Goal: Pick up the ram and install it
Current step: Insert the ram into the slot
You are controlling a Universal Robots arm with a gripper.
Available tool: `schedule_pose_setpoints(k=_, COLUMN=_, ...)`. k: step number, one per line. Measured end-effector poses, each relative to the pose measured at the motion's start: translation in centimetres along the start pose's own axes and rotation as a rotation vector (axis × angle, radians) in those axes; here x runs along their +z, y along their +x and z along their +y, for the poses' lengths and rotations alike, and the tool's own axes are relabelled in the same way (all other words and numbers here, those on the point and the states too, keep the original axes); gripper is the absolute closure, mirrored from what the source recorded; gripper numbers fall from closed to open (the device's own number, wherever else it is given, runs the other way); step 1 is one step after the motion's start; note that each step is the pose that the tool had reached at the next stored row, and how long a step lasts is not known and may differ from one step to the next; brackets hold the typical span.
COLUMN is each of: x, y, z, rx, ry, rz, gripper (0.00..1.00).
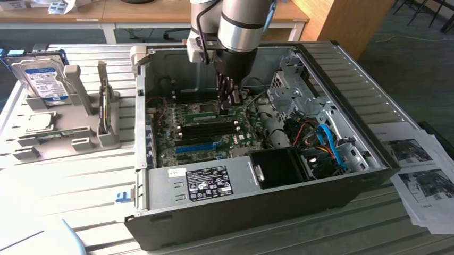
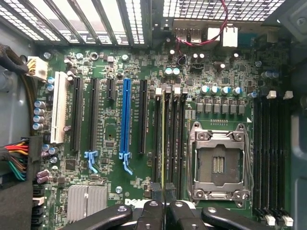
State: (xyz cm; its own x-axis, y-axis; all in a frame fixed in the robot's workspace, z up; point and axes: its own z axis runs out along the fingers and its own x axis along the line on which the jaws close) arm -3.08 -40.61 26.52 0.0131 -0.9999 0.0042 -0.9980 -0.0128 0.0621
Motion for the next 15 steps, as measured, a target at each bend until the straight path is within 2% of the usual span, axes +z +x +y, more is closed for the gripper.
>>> schedule_pose_setpoints(k=15, x=1.46, y=0.0, z=-0.07, rx=0.0, ry=0.0014, rz=0.0, gripper=0.89)
